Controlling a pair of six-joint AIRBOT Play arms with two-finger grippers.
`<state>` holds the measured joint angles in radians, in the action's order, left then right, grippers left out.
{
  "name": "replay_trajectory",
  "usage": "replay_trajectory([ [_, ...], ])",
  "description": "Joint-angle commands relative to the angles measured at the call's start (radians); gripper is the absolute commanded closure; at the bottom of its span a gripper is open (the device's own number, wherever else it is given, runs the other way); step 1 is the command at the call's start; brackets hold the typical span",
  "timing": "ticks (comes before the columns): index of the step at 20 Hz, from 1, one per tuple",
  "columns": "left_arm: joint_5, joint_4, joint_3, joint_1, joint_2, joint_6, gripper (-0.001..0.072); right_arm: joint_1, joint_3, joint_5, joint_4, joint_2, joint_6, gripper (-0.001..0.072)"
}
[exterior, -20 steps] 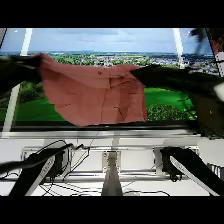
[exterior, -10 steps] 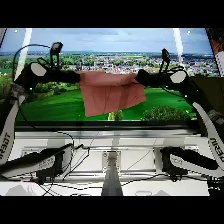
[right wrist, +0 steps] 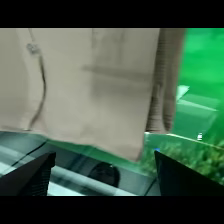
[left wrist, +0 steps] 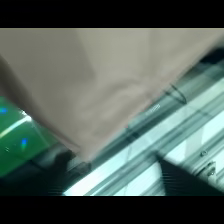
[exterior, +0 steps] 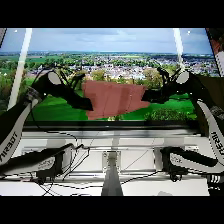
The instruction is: Fold the clothes and pants, and hang the long-sleeved shirts on hangers.
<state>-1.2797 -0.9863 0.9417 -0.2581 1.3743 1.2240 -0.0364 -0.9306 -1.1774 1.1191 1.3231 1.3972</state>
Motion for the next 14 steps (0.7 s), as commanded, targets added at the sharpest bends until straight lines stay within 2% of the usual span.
replay_trajectory([
  [1,0.082,-0.001,-0.013,-0.035,0.002,0.007,0.0013,0.005,0.000,0.118,0.067,0.002,-0.003,0.0004],
  [5,0.090,0.003,0.042,0.003,0.000,0.012,0.0014,0.005,-0.032,0.227,0.112,0.037,0.110,0.0015],
  [9,0.086,0.009,0.051,0.007,0.000,0.011,0.0015,0.054,-0.158,0.134,0.047,0.174,0.108,0.0020],
  [10,0.084,0.008,0.051,0.007,0.000,0.011,0.0015,0.085,-0.197,0.082,-0.002,0.215,0.091,0.0021],
  [12,0.084,0.007,0.051,0.007,0.000,0.011,0.0015,0.148,-0.251,-0.038,-0.138,0.290,-0.026,0.0028],
  [14,0.084,0.007,0.051,0.007,0.001,0.011,0.0015,0.182,-0.257,-0.100,-0.202,0.349,-0.131,0.0028],
])
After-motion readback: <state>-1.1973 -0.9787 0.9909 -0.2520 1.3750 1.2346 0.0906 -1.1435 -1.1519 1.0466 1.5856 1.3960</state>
